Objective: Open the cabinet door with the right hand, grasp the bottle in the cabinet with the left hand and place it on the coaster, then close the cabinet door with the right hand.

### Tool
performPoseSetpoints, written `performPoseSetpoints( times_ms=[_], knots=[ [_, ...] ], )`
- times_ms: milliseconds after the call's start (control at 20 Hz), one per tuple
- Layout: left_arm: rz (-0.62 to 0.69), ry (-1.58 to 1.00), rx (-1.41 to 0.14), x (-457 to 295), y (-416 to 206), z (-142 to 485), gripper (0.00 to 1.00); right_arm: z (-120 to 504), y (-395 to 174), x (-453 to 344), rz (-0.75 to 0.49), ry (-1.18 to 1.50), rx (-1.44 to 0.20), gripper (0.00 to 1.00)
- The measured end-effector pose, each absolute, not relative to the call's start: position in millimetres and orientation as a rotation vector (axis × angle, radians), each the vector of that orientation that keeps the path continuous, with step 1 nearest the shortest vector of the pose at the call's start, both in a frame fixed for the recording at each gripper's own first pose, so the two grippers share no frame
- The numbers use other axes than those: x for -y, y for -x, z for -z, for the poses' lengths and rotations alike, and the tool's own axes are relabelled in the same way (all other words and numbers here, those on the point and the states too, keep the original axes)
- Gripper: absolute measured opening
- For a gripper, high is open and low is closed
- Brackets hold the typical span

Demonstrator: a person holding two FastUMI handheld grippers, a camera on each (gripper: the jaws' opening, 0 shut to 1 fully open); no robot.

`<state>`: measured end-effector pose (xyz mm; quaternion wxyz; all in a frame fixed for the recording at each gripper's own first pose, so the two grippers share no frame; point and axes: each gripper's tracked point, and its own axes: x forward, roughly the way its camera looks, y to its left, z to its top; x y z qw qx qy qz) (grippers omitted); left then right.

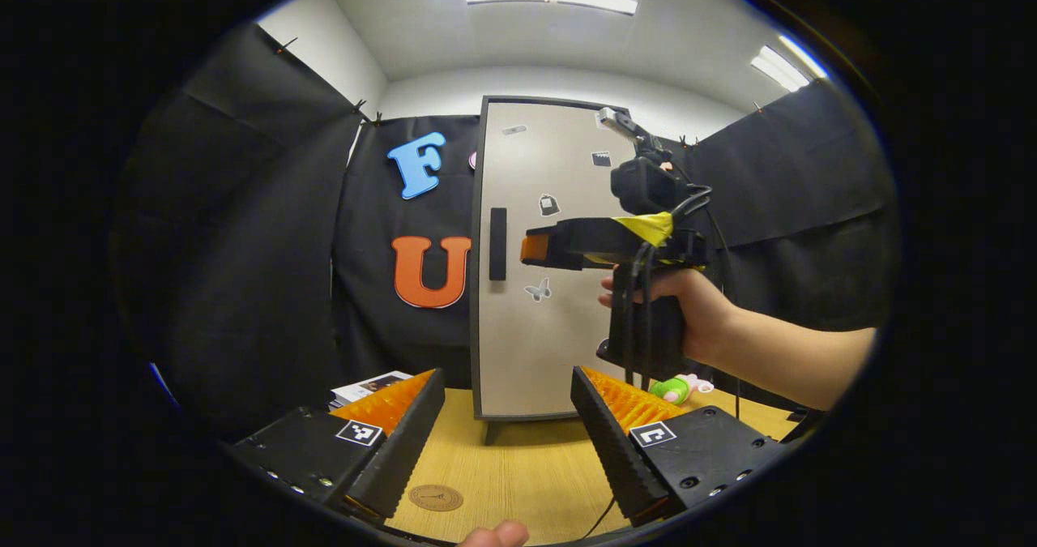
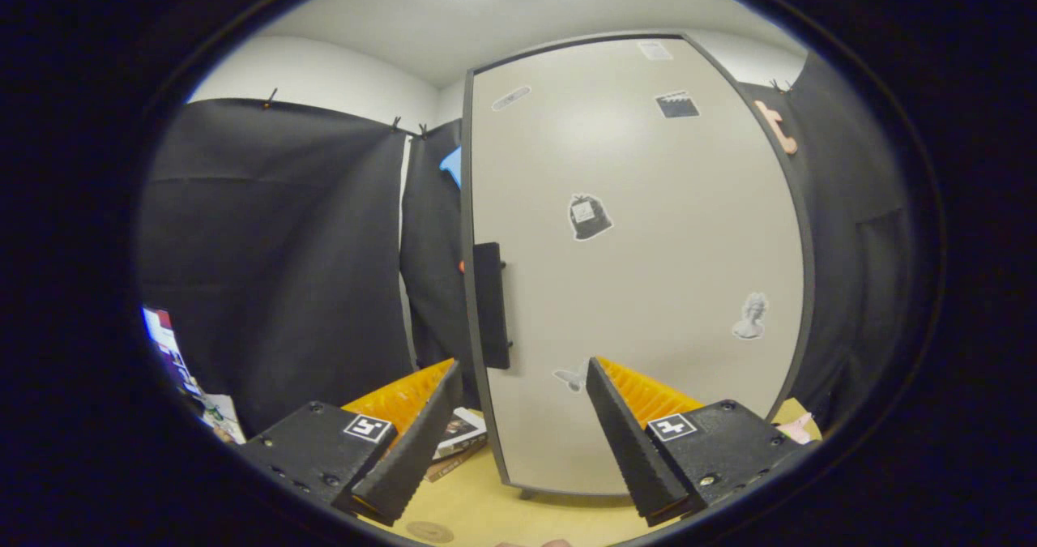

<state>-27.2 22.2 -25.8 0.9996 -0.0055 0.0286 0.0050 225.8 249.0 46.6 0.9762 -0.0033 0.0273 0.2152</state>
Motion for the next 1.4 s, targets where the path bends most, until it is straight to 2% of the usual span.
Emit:
performPoseSetpoints(
  times_ms=[450, 650, 750, 850, 950, 1000, 1050, 1100, 1300, 1400],
  knots=[
    [-0.036, 0.004, -0.063, -40, 25, 26, 0.95, -33, -290, -294, -0.409, 0.043, -0.098, 0.98],
    [-0.058, 0.005, -0.065, -52, 26, 27, 0.95, -34, -306, -305, -0.395, 0.026, -0.112, 0.93],
    [-0.07, 0.006, -0.065, -57, 26, 29, 0.95, -33, -308, -310, -0.402, 0.034, -0.112, 0.87],
    [-0.078, 0.008, -0.065, -61, 26, 29, 0.95, -34, -312, -310, -0.382, 0.061, -0.104, 0.73],
    [-0.082, 0.006, -0.067, -63, 26, 30, 0.95, -33, -314, -312, -0.374, 0.082, -0.099, 0.66],
    [-0.084, 0.004, -0.069, -64, 26, 31, 0.95, -32, -315, -315, -0.378, 0.089, -0.1, 0.54],
    [-0.085, 0.003, -0.071, -66, 25, 33, 0.95, -32, -314, -317, -0.384, 0.096, -0.104, 0.54],
    [-0.085, 0.001, -0.073, -67, 25, 33, 0.95, -31, -315, -317, -0.374, 0.106, -0.104, 0.41],
    [-0.095, 0.004, -0.074, -73, 25, 35, 0.95, -29, -318, -315, -0.363, 0.114, -0.108, 0.38],
    [-0.098, 0.007, -0.075, -75, 23, 37, 0.95, -30, -318, -315, -0.368, 0.118, -0.113, 0.33]
  ],
)
